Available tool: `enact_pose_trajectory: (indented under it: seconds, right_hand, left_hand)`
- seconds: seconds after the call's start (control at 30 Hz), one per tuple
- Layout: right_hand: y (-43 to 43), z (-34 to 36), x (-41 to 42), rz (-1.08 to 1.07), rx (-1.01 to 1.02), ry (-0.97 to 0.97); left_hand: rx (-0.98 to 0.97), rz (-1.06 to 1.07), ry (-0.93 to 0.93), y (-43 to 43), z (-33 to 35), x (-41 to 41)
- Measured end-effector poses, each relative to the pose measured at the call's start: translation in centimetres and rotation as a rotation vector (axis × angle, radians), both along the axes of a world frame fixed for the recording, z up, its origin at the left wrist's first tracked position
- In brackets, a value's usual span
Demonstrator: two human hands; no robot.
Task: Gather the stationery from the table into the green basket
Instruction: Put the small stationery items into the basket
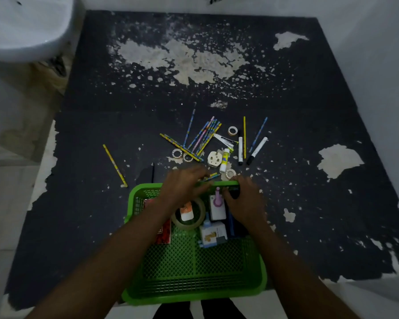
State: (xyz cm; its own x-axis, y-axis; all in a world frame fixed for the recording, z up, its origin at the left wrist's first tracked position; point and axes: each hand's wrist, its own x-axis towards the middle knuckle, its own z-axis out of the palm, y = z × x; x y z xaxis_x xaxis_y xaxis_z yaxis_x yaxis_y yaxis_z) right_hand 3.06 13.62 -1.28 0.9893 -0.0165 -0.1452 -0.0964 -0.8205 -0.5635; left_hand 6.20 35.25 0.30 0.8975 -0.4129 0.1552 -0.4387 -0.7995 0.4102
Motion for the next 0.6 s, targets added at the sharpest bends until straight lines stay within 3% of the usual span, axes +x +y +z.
enact_pose_trajectory:
  seconds: [0.13,0.27,0.5,0.6]
  right_hand:
    - [0.0,-0.3,-0.1,0.005,-0.01,-0.037]
    - [0.0,-0.5,-0.3,-0.006,-0.036,-0.001]
    - [0.0,-0.5,-0.3,-0.014,-0.034,-0.015]
    - [-0.1,-0.7,-0.3,-0.017,-0.013,-0.003]
  left_hand:
    - [0.107,0.103,0.239,-3.6,0.0,6.2]
    - [0.316,0.099,0.342,-5.7,-1.7,9.1]
    - [0.559,0.074,0.274,-5.6,-2.7,9.8]
    - [0.524,0.067,0.202,-4.4,-2.1,9.2]
